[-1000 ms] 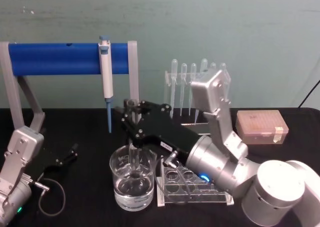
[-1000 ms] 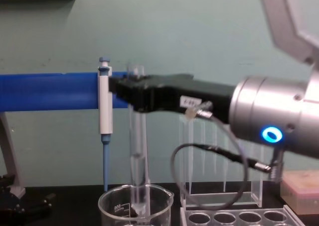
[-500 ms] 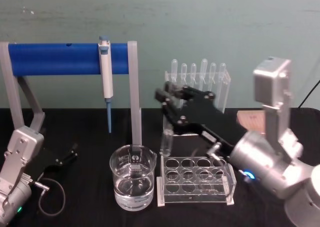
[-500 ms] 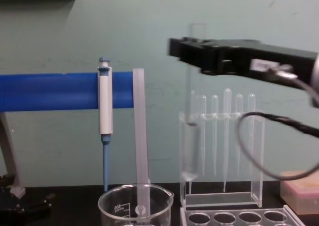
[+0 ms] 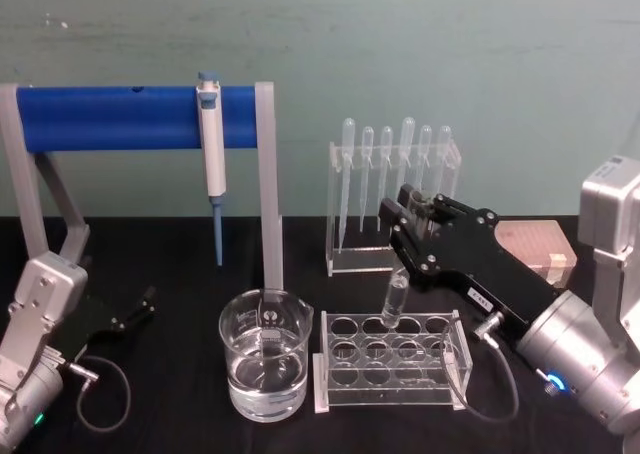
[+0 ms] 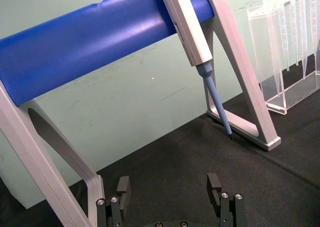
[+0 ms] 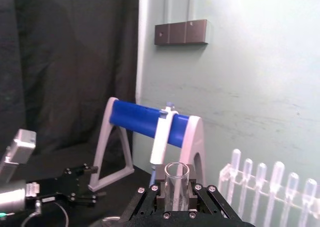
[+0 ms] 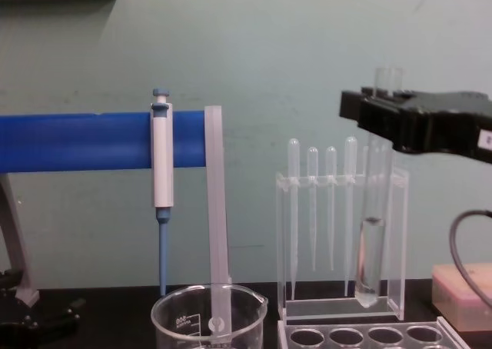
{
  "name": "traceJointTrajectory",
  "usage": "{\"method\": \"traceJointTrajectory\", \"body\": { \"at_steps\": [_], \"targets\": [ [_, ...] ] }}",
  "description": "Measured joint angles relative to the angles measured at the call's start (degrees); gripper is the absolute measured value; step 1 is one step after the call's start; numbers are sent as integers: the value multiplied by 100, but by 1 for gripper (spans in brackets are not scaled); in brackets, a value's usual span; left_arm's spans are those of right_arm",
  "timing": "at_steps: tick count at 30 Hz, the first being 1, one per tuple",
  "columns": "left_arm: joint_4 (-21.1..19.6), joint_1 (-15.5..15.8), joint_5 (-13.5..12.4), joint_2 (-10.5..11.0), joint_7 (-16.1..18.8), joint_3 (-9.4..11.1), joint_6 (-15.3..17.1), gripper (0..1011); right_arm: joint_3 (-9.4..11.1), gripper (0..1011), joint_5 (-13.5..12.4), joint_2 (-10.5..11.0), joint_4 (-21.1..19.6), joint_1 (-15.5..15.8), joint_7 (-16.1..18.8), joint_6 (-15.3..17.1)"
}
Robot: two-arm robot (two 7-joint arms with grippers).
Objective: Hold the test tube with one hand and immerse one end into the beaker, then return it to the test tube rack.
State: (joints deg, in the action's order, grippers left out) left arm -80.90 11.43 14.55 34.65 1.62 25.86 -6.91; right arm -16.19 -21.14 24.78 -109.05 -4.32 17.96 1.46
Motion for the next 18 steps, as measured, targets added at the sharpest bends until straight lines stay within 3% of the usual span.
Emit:
{"method": "traceJointTrajectory", "body": {
  "at_steps": [18],
  "targets": [
    [0, 0, 0, 0, 0, 0, 0, 1000, -77, 223, 236, -246, 431, 105, 48, -253]
  ]
}}
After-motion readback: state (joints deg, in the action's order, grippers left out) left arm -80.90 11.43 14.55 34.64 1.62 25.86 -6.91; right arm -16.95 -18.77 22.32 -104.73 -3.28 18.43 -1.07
